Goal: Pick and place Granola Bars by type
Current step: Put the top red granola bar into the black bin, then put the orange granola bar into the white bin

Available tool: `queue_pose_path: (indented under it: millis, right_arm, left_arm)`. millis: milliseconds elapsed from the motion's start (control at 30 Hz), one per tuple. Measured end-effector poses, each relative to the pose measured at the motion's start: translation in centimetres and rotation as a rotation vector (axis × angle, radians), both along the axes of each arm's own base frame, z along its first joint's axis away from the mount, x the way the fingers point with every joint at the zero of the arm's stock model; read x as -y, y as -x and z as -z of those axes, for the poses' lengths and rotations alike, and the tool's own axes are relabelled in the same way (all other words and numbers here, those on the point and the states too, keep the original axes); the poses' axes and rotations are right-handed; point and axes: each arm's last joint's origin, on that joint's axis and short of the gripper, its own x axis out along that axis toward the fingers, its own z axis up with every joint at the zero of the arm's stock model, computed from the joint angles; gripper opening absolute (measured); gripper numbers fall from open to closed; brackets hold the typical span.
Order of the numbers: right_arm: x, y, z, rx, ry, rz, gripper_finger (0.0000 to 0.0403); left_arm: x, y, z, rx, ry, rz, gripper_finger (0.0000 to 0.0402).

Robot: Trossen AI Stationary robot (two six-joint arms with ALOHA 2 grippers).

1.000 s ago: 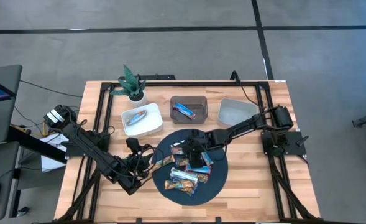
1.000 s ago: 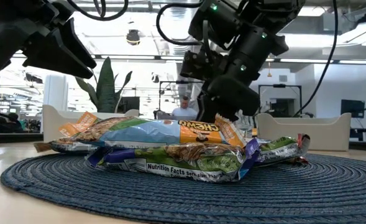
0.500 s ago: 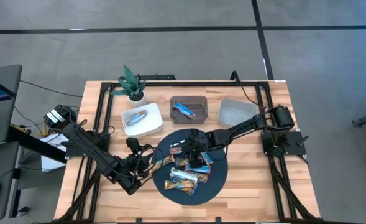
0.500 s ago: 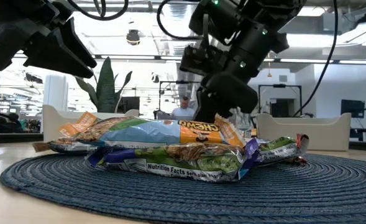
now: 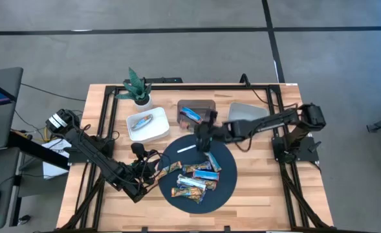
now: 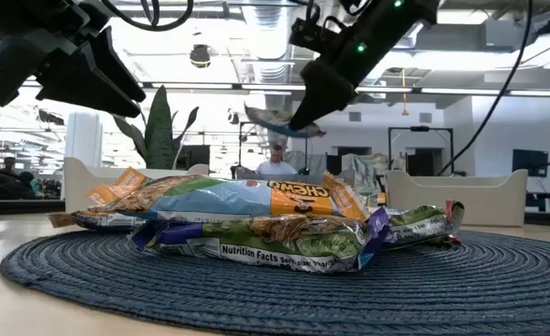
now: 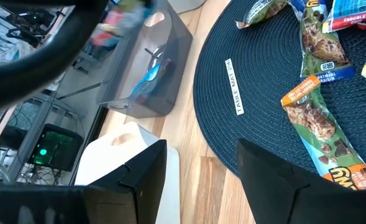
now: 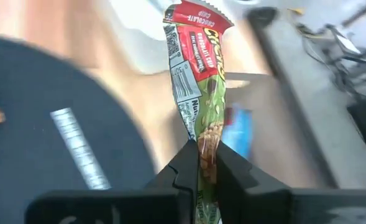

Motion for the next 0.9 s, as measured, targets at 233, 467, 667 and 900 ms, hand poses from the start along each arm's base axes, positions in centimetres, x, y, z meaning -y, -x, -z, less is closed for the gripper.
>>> queue_pose_path:
  millis: [233,467,667,900]
  right_arm:
    - [6.5,0.2,0.3,0.002,-0.054,0.132,0.0031]
    - [11.1,0.1,3.4,-0.058,-0.139,0.198,0.0038]
    - [11.5,0.0,3.7,-0.048,-0.164,0.185,0.0100]
    - [10.2,0.1,2.0,-0.001,-0.152,0.152,0.0193]
  left_arm:
    - [-0.1,0.0,0.0,0.001,-0.001,-0.003,0.0188]
    - [-0.1,-0.1,0.0,0.001,-0.001,-0.005,0.0188]
    - [-0.1,-0.1,0.0,0.002,-0.001,-0.006,0.0188]
    - [-0.1,-0.1,0.0,0.019,0.036,-0.020,0.0188]
